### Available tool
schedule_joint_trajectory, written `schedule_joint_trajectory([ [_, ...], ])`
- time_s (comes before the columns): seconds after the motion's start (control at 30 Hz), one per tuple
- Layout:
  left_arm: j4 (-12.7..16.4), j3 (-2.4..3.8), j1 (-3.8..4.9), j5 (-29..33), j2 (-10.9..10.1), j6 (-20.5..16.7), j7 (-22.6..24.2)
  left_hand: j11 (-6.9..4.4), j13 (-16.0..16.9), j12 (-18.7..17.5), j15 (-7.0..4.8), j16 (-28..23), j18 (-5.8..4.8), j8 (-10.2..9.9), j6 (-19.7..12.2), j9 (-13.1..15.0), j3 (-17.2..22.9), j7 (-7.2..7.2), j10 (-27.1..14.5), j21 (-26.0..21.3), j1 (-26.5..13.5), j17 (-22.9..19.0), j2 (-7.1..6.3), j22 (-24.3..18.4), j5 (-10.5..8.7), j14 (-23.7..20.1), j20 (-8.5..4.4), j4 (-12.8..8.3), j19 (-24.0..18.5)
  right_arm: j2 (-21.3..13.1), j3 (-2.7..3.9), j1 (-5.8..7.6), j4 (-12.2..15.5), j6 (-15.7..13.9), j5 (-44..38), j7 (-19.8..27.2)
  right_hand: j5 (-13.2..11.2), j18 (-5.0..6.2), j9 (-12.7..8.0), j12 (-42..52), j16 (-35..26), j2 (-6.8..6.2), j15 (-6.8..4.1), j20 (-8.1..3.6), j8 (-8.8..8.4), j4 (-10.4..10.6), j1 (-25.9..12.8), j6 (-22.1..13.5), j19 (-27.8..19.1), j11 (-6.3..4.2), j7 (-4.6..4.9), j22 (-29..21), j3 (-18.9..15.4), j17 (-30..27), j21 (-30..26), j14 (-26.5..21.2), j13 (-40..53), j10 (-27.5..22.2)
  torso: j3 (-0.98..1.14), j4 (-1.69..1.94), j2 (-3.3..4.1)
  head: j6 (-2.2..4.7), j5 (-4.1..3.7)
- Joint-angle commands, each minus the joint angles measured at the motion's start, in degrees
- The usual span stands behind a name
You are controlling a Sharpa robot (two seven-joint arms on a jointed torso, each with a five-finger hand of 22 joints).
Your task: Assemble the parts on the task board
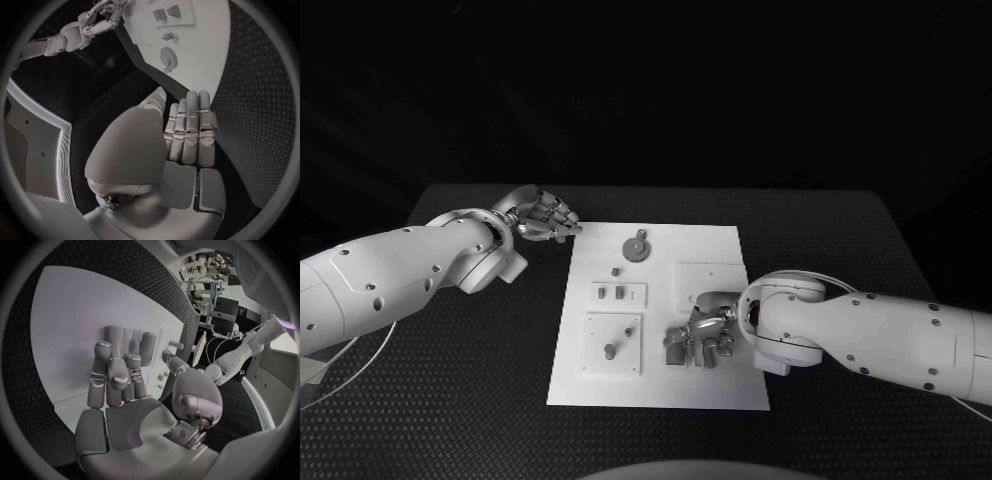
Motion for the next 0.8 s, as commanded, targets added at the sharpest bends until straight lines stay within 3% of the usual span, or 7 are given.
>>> schedule_joint_trajectory([
  [0.03,0.13,0.03,0.04,0.28,0.04,0.69,0.22,-0.06,-0.07,0.24,0.07,-0.4,0.65,-0.25,-0.45,-0.01,0.34,-0.07,-0.42,0.37,-0.46,0.07,-0.02,-0.04,0.17,0.48,-0.02,0.07,0.26,-0.05,-0.05,-0.1,-0.38,-0.65,-0.88,-0.09,-0.08,0.65,0.19,-0.29,-0.06,-0.89,-0.33,-0.55,-0.19,1.02,0.09,-0.31,0.12,-0.2,0.24,0.99,0.46,-0.04,0.07,-0.08,0.07,-0.31,0.01,-0.01,0.01,0.01,0.0],
  [0.13,0.13,0.03,0.04,0.28,0.04,0.66,0.22,-0.05,-0.08,0.24,0.07,-0.42,0.64,-0.25,-0.45,-0.01,0.35,-0.07,-0.43,0.36,-0.48,0.09,-0.05,-0.04,0.18,0.49,-0.01,0.08,0.25,-0.06,-0.05,-0.11,-0.37,-0.57,-0.87,-0.07,-0.07,0.65,0.35,-0.31,-0.07,-1.51,-0.34,-0.59,-0.15,1.88,0.23,-0.39,0.15,-0.18,0.22,0.99,0.88,-0.03,0.07,-0.09,0.1,-0.32,0.01,-0.02,0.01,0.02,0.01],
  [0.47,0.09,0.03,0.04,0.28,0.05,0.75,0.12,-0.05,-0.09,0.25,0.08,-0.47,0.64,-0.26,-0.47,-0.01,0.39,-0.06,-0.43,0.37,-0.51,0.15,-0.07,-0.03,0.21,0.5,-0.01,0.08,0.24,-0.19,-0.05,-0.12,-0.26,-0.67,-0.8,0.26,-0.07,0.65,0.53,-0.28,-0.03,-1.49,-0.32,-0.62,-0.11,2.15,0.83,-0.47,0.18,-0.17,0.23,1.04,1.1,-0.01,0.14,-0.08,0.15,-0.31,0.02,-0.01,0.01,0.08,-0.07],
  [0.8,0.12,0.02,0.04,0.22,-0.07,0.66,0.11,-0.05,-0.1,0.27,0.08,-0.52,0.64,-0.26,-0.46,0.0,0.45,-0.06,-0.43,0.37,-0.53,0.2,-0.04,-0.02,0.23,0.52,-0.01,0.09,0.24,-2.5,-0.03,-0.1,1.53,-1.46,-1.17,0.99,-0.08,0.65,1.02,-0.12,0.11,0.74,-0.28,-0.52,0.06,0.86,2.21,-0.48,0.02,-0.15,0.24,1.14,-0.57,0.07,0.38,-0.07,0.32,-0.25,0.01,0.01,-0.02,0.21,-0.01],
])
